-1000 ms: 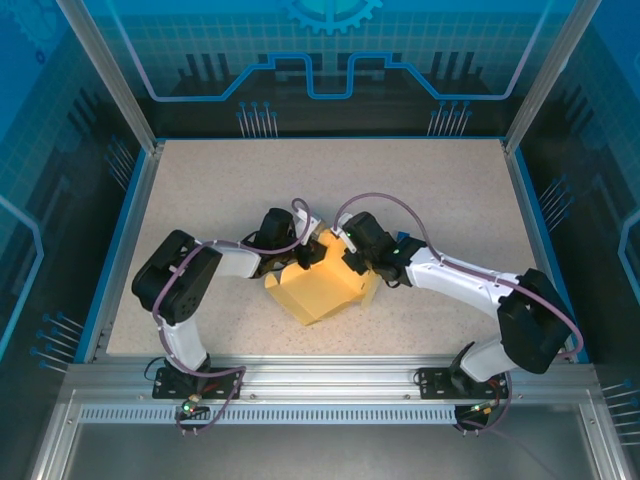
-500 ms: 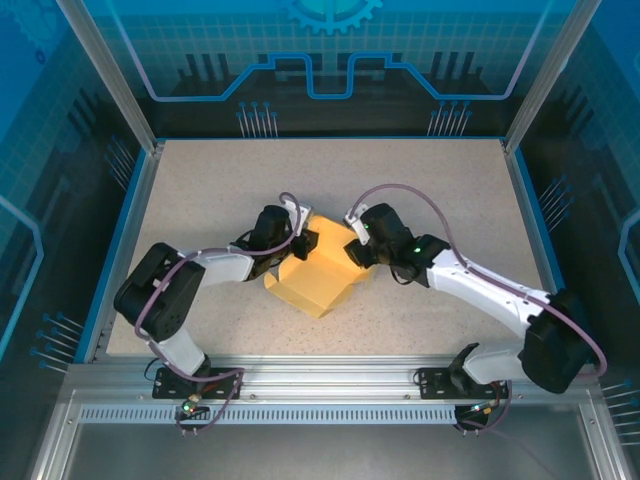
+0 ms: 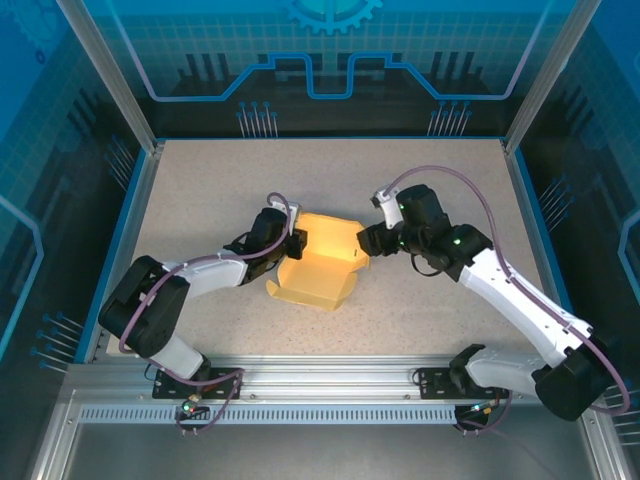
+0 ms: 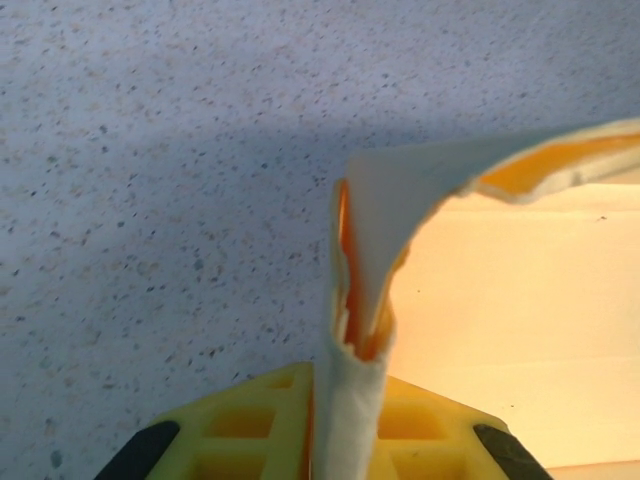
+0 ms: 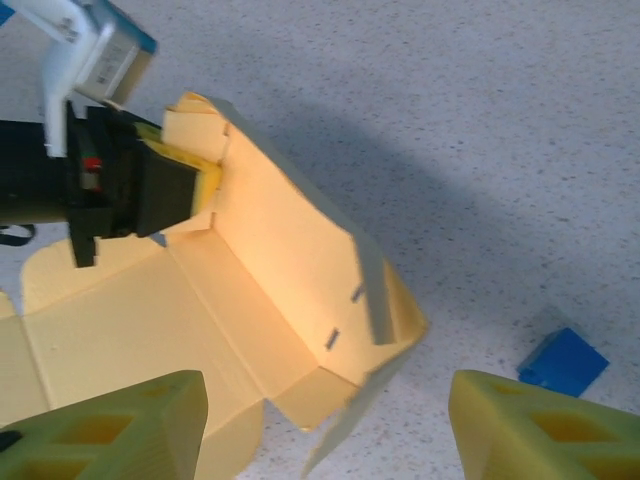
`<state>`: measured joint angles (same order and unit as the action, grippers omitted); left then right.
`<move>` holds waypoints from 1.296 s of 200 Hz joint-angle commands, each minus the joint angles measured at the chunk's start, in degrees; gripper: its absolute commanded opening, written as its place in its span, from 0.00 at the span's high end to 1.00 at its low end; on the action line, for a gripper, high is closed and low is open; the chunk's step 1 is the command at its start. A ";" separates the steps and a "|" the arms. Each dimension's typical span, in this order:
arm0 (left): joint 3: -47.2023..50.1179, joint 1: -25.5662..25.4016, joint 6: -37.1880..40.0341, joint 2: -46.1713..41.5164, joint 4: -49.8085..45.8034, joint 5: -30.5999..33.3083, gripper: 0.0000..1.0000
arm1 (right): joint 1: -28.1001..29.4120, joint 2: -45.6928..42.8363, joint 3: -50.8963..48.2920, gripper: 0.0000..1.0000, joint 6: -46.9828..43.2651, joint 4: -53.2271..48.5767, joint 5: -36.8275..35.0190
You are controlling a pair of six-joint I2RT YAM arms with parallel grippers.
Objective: Fold the paper box
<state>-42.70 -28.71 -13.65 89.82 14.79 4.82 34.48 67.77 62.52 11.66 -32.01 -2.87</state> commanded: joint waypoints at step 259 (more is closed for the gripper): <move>-3.18 -1.38 -0.33 -3.51 -4.20 4.06 0.85 | 1.91 14.33 3.17 0.40 2.54 -0.20 -11.25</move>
<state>-44.21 -29.52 -13.63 87.90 10.59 8.36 37.04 81.03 63.26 16.01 -32.14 -13.17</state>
